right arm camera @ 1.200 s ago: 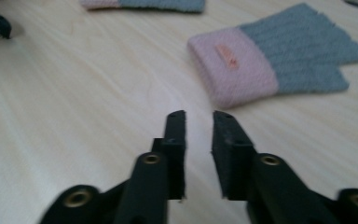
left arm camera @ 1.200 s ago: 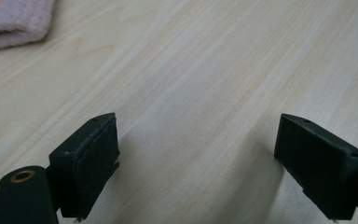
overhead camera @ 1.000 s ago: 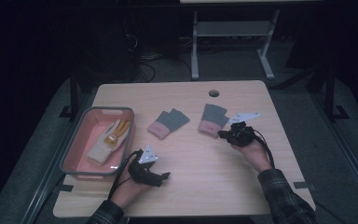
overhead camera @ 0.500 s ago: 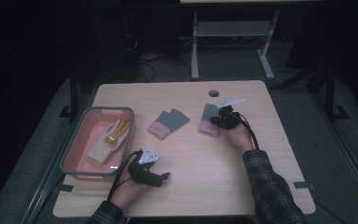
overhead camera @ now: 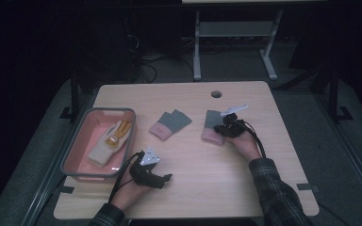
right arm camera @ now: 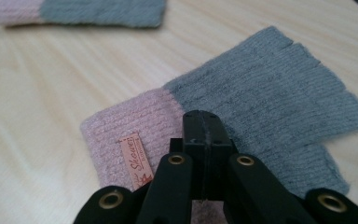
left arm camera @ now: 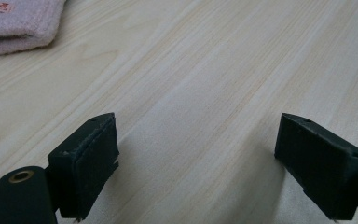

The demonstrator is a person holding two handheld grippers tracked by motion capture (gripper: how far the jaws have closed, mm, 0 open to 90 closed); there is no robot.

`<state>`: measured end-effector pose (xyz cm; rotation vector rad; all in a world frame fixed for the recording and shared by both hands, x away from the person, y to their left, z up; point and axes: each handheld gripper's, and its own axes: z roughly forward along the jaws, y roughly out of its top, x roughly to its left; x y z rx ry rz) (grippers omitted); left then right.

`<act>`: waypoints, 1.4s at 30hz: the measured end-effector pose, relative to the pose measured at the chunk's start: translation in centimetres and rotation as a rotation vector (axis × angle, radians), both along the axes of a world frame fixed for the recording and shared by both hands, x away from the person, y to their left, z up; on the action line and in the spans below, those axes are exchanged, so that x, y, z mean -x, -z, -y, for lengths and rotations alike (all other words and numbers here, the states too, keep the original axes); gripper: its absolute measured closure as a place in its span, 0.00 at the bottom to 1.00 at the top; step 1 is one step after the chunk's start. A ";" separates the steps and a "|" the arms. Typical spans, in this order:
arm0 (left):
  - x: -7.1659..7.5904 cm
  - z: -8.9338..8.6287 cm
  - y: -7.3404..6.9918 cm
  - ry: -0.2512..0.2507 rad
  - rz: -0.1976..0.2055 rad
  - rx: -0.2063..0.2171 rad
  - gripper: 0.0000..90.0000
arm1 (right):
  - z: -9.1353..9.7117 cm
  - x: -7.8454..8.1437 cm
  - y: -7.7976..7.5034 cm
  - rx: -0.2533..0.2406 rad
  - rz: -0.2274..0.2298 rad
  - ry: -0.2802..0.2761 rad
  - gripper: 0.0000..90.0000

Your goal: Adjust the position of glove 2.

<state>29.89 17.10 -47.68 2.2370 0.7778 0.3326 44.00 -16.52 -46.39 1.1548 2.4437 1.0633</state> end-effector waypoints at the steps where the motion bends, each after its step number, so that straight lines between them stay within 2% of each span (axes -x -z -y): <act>1: 0.0 0.0 0.0 0.000 0.000 0.000 0.14 | 0.0 0.3 0.0 0.003 0.000 -0.006 1.00; 9: 0.0 0.0 0.0 -0.001 0.000 0.002 0.14 | 0.4 3.1 0.0 0.013 0.009 -0.049 1.00; 16: 0.0 0.0 0.0 0.000 0.000 0.000 0.14 | 1.1 5.5 -0.1 0.022 0.007 -0.064 1.00; 27: 0.0 0.0 0.0 0.001 0.000 0.000 0.14 | 2.4 9.6 -0.4 0.041 -0.012 -0.090 1.00; 42: 0.0 0.1 0.0 -0.006 0.002 0.009 0.14 | 3.6 14.8 -0.6 0.051 -0.025 -0.166 1.00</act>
